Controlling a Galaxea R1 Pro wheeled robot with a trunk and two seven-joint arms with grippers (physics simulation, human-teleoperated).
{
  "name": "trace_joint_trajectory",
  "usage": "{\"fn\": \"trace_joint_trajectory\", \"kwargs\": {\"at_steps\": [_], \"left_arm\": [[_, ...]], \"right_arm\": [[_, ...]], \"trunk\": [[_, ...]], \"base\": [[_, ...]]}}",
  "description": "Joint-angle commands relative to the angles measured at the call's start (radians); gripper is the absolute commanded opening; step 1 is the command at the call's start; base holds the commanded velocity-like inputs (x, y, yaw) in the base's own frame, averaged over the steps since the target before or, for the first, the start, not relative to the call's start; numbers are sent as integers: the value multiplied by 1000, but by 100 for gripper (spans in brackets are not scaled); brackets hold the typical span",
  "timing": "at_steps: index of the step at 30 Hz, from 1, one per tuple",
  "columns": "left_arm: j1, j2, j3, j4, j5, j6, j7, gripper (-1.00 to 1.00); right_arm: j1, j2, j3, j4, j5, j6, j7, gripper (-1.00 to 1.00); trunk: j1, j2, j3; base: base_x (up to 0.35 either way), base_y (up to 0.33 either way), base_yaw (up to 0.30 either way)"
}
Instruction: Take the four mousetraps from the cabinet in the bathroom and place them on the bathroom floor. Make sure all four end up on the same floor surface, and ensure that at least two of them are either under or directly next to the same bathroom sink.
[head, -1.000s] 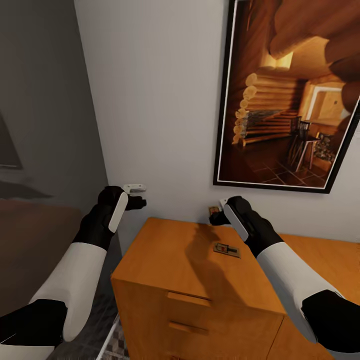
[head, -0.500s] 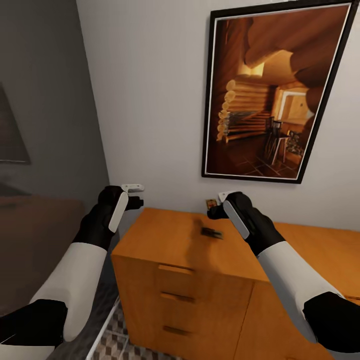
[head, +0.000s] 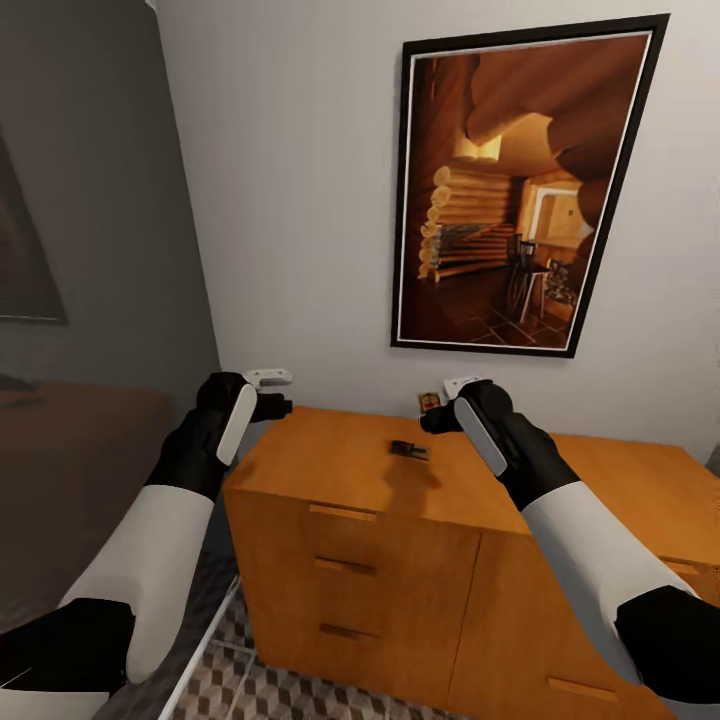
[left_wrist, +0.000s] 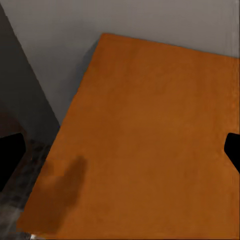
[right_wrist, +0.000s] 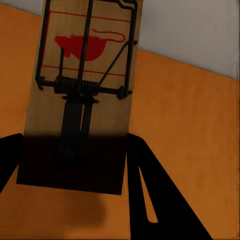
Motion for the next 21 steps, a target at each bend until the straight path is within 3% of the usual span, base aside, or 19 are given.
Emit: {"fn": "trace_joint_trajectory", "kwargs": {"at_steps": [1,6,15,21], "left_arm": [[-1,1,-3,0,28,2,-15,100],[-1,9,-10,6,65,1,-134,100],[-1,45,-64,30,68,-1,-286,100],[-1,98,-81,29,67,-2,-395,100]], "right_arm": [[-1,-5,3,1,-14,2,-10,-100],[-1,-24,3,4,-15,2,-10,-100],[-1,-38,2,5,-14,2,-11,-100],[-1,-79,3,5,-15,2,-10,-100]], "trunk": [[0,-1,-1],[0,-1,3],[0,-1,11],[0,-1,15]], "base": [[-14,-4,-155],[-6,-2,-214],[-1,0,-250],[0,0,-259]]}}
